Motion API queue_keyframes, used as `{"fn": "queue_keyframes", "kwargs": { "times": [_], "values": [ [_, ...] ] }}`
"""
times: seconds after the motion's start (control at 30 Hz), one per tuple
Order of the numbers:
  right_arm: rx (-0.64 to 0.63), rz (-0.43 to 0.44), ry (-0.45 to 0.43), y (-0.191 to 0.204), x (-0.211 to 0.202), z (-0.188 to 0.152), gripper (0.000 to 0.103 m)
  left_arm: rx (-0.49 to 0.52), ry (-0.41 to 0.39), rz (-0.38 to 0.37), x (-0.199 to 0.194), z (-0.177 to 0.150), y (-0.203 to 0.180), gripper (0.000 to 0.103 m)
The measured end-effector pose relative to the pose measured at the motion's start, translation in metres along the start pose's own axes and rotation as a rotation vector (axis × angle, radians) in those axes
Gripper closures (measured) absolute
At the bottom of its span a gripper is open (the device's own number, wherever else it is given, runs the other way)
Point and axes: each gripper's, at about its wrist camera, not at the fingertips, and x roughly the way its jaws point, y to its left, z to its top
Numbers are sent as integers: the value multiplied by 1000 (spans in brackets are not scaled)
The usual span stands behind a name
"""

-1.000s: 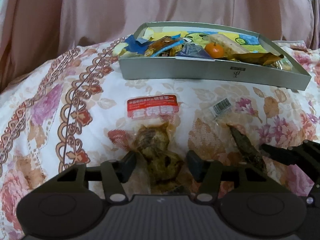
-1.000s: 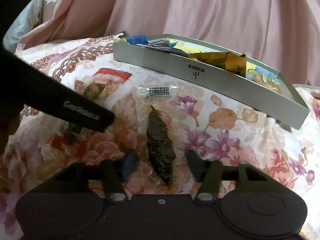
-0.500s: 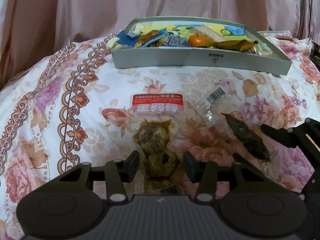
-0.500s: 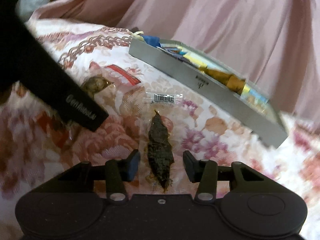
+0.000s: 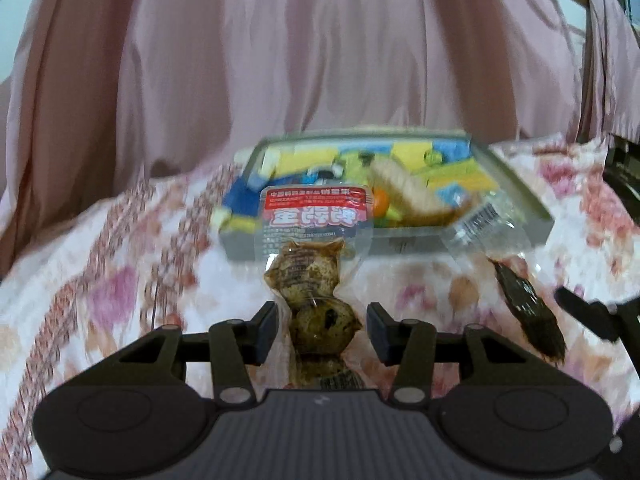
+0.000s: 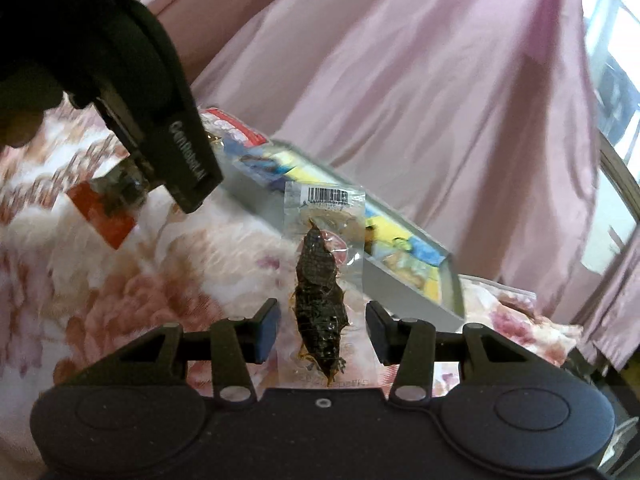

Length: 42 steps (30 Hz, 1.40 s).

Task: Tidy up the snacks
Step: 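Lift both held packets and lower them into the gray tray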

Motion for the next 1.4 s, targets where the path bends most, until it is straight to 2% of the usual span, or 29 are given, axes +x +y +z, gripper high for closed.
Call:
{"fn": "queue_keyframes", "kwargs": {
  "times": [0.27,0.5,0.6,0.77,1.0,1.27,1.4],
  "values": [
    [145,-71,-63,-40,12,18,54,-3,-93,-41,23,51,-15,50],
    [292,-138,-97,-88,57,36,54,-8,-137,-64,63,84,-23,50],
    [332,-116,-101,-101,81,41,54,6,-133,-74,82,90,-24,50],
    [355,-72,-58,-112,125,53,54,1,-100,-84,113,94,-23,50],
    [377,-46,52,-112,167,60,54,-12,-37,-130,146,98,-15,50],
    [343,-41,126,-105,187,65,54,-22,13,-153,160,96,-14,49],
    [355,-22,143,-105,192,66,54,-20,11,-160,161,95,-13,48]
  ]
}}
